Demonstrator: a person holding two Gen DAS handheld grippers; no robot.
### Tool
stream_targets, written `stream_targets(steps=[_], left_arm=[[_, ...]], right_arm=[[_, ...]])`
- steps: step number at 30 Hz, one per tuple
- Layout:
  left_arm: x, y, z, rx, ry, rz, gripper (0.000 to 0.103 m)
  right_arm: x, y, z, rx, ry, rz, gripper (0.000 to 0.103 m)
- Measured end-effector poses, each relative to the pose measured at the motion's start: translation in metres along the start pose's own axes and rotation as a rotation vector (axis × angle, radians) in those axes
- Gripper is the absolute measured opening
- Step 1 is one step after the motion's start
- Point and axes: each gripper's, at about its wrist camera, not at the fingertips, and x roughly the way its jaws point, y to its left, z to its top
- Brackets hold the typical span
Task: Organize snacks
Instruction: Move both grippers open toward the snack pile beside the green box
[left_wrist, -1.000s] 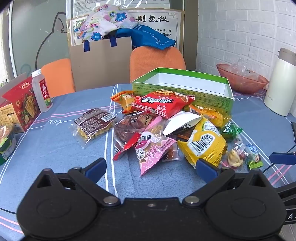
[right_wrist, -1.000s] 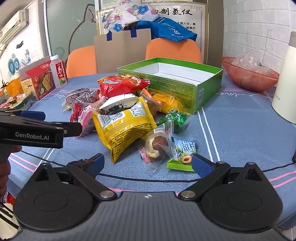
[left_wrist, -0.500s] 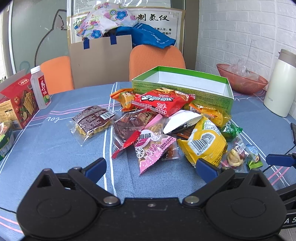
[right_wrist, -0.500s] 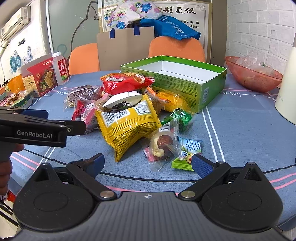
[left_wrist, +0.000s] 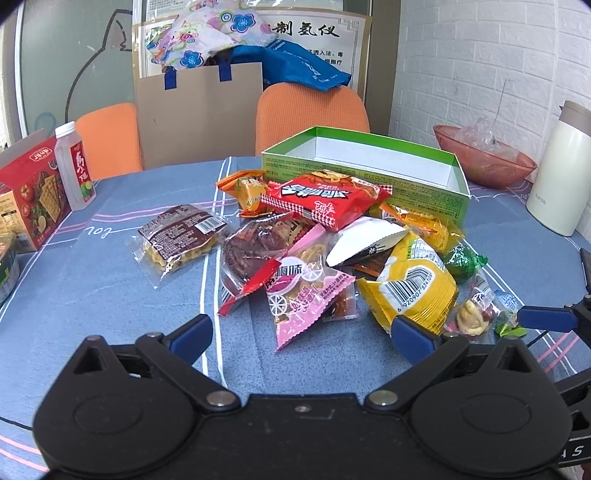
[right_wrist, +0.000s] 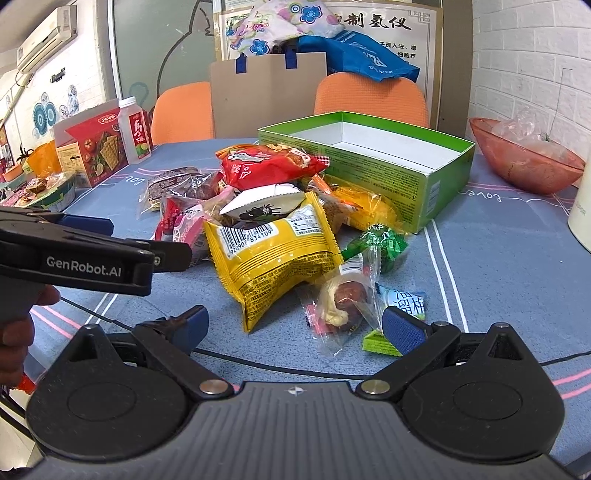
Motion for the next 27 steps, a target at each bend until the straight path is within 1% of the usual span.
stream_targets(steps=[16,27], left_arm=[[0.003,-0.0033,0.0022,0.007,-0.001,-0.023,0.103],[0.0081,-0.0049,0.003,0.008,0.01,-0.035,0.103]], right_arm=[[0.003,0.0034,0.0028,-0.049,-0.029,0.042,0.103],[0.005,0.0031,0.005,-0.06,-0.043,0.052,0.103]])
